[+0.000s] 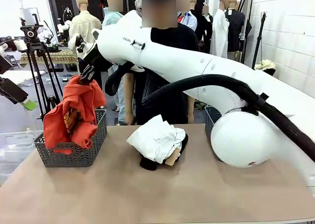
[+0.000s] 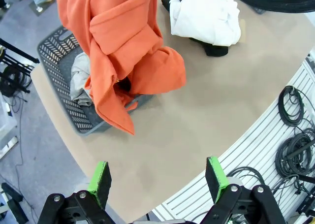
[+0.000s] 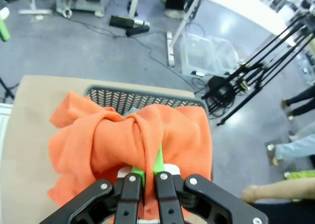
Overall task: Sort the tops and bottoms.
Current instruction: Sort the clothes according to human instructions.
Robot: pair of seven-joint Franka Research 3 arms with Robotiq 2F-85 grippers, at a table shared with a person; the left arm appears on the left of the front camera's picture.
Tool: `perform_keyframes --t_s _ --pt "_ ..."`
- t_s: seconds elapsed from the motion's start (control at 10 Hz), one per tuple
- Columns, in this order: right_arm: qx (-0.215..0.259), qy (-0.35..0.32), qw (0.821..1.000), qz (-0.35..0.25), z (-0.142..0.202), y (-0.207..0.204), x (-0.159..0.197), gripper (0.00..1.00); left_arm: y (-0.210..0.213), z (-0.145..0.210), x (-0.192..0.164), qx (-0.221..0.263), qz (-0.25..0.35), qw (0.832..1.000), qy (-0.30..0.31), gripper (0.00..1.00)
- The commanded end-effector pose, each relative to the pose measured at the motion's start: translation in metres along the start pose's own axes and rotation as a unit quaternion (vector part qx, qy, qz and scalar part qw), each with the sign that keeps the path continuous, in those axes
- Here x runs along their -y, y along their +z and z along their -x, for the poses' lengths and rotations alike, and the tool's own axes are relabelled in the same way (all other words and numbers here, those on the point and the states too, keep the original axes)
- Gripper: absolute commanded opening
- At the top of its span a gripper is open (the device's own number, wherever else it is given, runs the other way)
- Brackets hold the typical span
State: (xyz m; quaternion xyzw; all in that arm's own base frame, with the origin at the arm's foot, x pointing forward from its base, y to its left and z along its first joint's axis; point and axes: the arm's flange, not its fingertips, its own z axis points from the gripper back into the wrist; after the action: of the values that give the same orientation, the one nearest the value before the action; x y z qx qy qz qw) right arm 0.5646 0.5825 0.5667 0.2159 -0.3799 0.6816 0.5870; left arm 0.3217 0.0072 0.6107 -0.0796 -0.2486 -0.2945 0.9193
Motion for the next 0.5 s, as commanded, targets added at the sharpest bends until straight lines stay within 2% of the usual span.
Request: perform_keyframes --t_s 0.0,0.1,0.2,0.3,0.4 --pt "0.027 -0.005 1.0 -0.004 -0.108 -0.088 0.162 0.0 0.0 -0.003 -0.001 0.005 -0.002 1.0 0.006 1.0" --pt "0.012 -0.008 1.0 -0.017 -0.108 -0.102 0.167 0.0 0.0 -0.003 -0.001 0.005 -0.002 1.0 0.006 1.0" --pt "-0.021 -0.035 0.997 -0.058 -0.106 -0.099 0.171 0.0 0.0 -0.003 -0.001 0.005 -0.002 1.0 0.006 1.0" --pt "0.006 -0.009 1.0 0.0 0.006 -0.008 0.0 0.0 0.0 -0.003 -0.001 0.005 -0.002 1.0 0.006 1.0" --pt "0.006 -0.009 1.0 0.0 0.006 -0.008 0.0 0.0 0.0 -0.003 -0.001 0.005 -0.002 1.0 0.006 1.0"
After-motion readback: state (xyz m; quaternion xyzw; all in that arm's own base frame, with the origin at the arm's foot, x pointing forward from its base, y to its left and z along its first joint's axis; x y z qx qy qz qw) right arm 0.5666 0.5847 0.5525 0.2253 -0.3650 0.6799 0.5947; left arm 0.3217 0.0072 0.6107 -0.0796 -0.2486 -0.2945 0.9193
